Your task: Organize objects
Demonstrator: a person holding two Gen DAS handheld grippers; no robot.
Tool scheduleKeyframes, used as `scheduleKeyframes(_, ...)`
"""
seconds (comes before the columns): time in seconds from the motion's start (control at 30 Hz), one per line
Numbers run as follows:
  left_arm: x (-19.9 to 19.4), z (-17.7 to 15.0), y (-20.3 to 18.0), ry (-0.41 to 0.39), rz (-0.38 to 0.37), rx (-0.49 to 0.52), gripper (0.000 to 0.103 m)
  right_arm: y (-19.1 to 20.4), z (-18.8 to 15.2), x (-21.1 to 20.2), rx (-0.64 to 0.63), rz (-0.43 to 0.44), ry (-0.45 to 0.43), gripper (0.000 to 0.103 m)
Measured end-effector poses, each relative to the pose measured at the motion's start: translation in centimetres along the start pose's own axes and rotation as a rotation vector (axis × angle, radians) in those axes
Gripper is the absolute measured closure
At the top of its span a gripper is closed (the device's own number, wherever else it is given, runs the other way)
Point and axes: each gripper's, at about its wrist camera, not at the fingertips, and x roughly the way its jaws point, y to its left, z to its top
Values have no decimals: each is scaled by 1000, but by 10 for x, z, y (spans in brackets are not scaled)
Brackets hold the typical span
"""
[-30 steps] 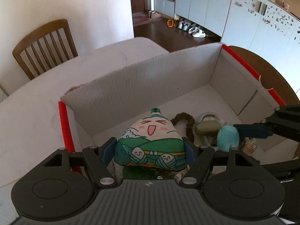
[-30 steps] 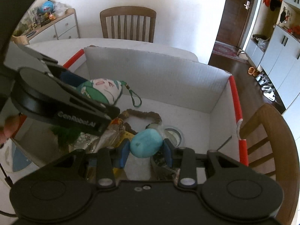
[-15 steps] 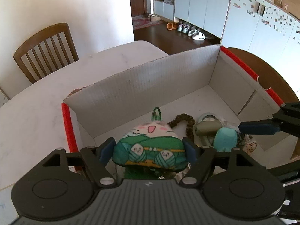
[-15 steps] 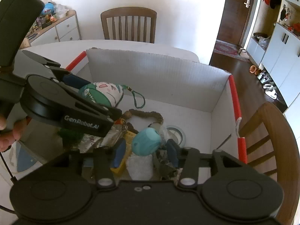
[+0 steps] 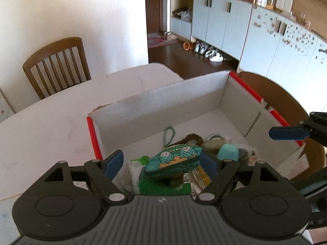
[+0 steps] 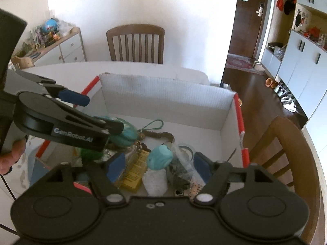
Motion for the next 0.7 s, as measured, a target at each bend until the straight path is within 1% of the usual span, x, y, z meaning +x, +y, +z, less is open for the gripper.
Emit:
scheduleKeyframes(0.17, -21, -3, 1, -33, -1, -17, 19, -1, -1, -18, 31, 4, -32, 21)
scheduleKeyframes(0.27, -34, -7, 3, -55, -11, -29, 14, -1, -1, -29, 45, 8, -54, 18)
scheduleKeyframes(0.53, -76, -16, 9, -119, -49, -43, 14, 10, -3, -55, 85, 25, -103, 13)
scheduleKeyframes(0.57, -80, -17, 10, -126, -53, -43, 13, 13, -2, -59, 86, 25, -112, 12)
scheduleKeyframes(0.63, -89, -20, 13, -147, -53, -38, 3, 18, -2, -65, 96, 26, -130, 9)
scheduleKeyframes(0.67, -93, -21, 15, -154, -59, -37, 0, 21, -3, -69, 104, 30, -139, 7)
scheduleKeyframes(0.7, -99, -23, 17, -163, -69, -37, 0, 23, -3, -72, 111, 34, -147, 6)
